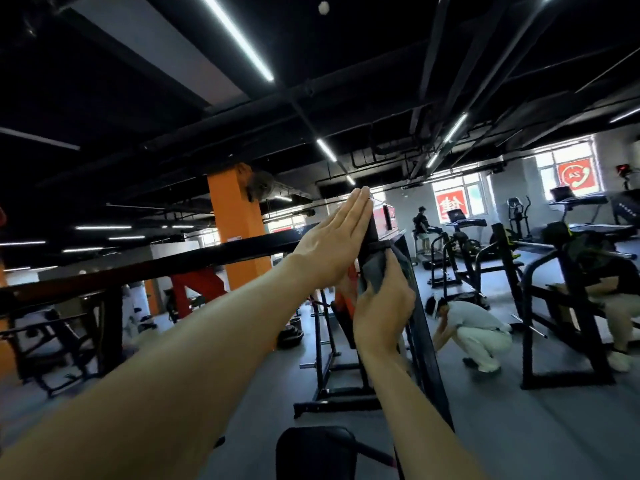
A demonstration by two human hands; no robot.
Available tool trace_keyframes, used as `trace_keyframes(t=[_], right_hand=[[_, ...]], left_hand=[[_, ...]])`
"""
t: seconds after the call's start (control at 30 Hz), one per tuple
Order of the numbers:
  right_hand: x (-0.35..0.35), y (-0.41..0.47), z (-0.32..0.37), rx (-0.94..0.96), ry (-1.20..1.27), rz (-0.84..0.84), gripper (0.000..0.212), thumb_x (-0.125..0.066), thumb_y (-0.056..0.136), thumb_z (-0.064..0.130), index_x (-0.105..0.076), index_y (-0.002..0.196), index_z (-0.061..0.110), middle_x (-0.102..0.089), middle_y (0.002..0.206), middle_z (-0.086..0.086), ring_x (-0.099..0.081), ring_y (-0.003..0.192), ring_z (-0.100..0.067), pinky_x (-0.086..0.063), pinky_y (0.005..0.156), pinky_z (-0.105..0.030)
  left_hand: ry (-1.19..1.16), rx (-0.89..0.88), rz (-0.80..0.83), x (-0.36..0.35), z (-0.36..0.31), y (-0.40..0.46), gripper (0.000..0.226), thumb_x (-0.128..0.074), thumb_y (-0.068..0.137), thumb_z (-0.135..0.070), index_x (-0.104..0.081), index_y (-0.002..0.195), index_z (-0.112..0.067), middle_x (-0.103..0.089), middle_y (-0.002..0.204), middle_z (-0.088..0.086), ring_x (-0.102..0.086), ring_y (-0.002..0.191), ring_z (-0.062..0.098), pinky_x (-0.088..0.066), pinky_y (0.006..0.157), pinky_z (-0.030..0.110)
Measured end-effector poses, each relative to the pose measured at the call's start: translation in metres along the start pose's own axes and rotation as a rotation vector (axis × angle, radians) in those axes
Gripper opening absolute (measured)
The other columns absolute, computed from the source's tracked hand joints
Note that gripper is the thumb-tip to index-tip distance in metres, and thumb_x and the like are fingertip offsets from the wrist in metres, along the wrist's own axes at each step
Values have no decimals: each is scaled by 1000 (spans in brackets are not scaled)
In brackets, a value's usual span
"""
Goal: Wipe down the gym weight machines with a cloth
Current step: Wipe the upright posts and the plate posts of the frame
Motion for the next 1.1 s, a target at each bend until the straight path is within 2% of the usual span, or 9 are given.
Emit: trace_keyframes(t=[0.07, 0.2, 0.33, 0.47, 0.63, 0.7, 0.83, 1.0, 1.1], right_hand=[[45, -42, 35, 248, 41, -115, 58, -65, 91, 7, -51, 146, 17, -60, 140, -3, -53, 131, -20, -43, 109, -36], [85, -92, 41, 740, -373, -113, 42, -49, 94, 11, -63, 133, 3, -68, 129, -14, -61, 122, -30, -43, 101, -41], [75, -79, 27, 926, -917, 112, 59, -62, 87, 9, -43, 143, 5, -65, 128, -20, -62, 119, -35, -33, 107, -45], [66, -52, 68, 1008, -1179, 201, 69, -55, 89, 15, -36, 153, 2, -52, 147, -19, -50, 133, -34, -26, 115, -44], [83, -65, 56, 1150, -1503, 326, 48, -41, 90, 14, -59, 131, -3, -66, 116, -19, -60, 109, -38, -31, 111, -44], [88, -69, 63, 1162, -1627, 361, 49, -36, 87, 14, -64, 123, -4, -67, 111, -21, -63, 106, -40, -32, 110, -46], [52, -55, 80, 1190, -1847, 447, 59, -41, 90, 24, -54, 139, -7, -58, 136, -27, -57, 127, -41, -28, 117, -50], [-13, -42, 90, 997, -2260, 451, 69, -23, 101, 36, -28, 153, -9, -32, 157, -28, -21, 149, -44, -1, 124, -55], [-18, -56, 86, 787, -2205, 465, 70, -45, 97, 34, -31, 151, -8, -37, 155, -24, -25, 146, -36, -17, 120, -46]], left_hand=[[-15, -17, -53, -5, -7, -1, 96, -54, 96, -4, 23, 153, 4, 31, 161, 22, 25, 152, 32, 1, 128, 43], [-104, 95, -162, -40, -2, -25, 115, -68, 91, -41, 16, 156, 3, 28, 161, 19, 21, 152, 29, 5, 127, 41], [-242, 276, -31, -92, 24, -53, 145, -64, 69, -79, 20, 154, 3, 29, 161, 23, 22, 152, 36, 6, 126, 49], [-304, 276, -6, -118, 44, -53, 147, -60, 68, -84, 24, 154, 0, 28, 163, 19, 26, 151, 34, 5, 126, 53], [-406, 315, -70, -149, 49, -45, 140, -59, 76, -81, 23, 154, 1, 28, 163, 20, 27, 151, 34, 10, 124, 54], [-443, 311, -65, -160, 51, -46, 139, -59, 77, -81, 24, 154, 1, 28, 163, 21, 28, 151, 35, 9, 124, 56], [-425, 289, -134, -178, 55, -48, 140, -49, 74, -88, 27, 153, 0, 32, 162, 20, 30, 150, 34, 7, 123, 57], [-400, 316, -277, -185, 56, -51, 117, -20, 87, -87, 22, 156, -3, 21, 166, 18, 23, 153, 33, 8, 123, 55], [-477, 354, -287, -182, 49, -51, 107, -10, 91, -81, 21, 156, -1, 20, 166, 20, 22, 153, 35, 10, 123, 53]])
Point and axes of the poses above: each hand's wrist, its own y-axis towards the middle knuckle, its own x-axis out of the back of the hand, z = x × y, the point moved 5 cm from there along y, towards the middle knuckle
